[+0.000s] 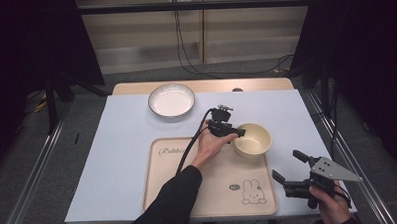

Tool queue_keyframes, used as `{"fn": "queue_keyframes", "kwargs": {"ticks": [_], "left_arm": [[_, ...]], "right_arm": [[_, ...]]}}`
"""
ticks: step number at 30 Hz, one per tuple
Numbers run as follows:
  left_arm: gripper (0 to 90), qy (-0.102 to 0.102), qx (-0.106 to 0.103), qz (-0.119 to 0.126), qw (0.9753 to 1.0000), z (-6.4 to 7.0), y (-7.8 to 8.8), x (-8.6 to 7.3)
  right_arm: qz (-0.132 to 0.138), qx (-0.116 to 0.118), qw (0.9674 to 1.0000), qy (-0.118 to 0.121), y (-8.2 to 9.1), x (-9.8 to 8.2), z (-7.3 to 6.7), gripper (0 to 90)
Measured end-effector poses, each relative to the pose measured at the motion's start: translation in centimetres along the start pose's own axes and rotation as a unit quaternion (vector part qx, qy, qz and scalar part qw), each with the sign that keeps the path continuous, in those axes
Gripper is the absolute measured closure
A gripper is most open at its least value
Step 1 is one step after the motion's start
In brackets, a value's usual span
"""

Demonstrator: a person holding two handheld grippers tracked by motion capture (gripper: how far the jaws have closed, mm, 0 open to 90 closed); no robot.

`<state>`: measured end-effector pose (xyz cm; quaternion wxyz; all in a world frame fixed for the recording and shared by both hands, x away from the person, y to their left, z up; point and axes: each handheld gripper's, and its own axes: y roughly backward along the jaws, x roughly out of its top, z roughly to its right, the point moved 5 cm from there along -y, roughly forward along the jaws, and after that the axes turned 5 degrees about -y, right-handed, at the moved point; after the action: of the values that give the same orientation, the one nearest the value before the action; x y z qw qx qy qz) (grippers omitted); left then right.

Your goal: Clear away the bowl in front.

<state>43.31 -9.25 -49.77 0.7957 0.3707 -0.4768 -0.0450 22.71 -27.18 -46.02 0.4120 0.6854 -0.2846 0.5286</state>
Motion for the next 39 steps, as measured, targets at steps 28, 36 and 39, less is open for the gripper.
{"fn": "queue_keyframes", "kwargs": {"ticks": [28,36,39], "left_arm": [[2.6,-0.033,0.154,0.122,0.9799,-2.8,9.3,-0.3],[2.6,-0.018,0.174,0.149,0.9733,-4.5,14.0,-1.7],[2.4,-0.008,0.188,0.158,0.9695,-5.0,15.8,-2.4]], "right_arm": [[-0.002,-0.001,1.0,0.002,-0.1,0.0,-0.1,3.1],[-0.002,0.0,1.0,0.002,-0.2,0.0,-0.1,3.1],[-0.003,-0.001,1.0,0.004,-0.2,0.0,-0.1,3.1]]}}
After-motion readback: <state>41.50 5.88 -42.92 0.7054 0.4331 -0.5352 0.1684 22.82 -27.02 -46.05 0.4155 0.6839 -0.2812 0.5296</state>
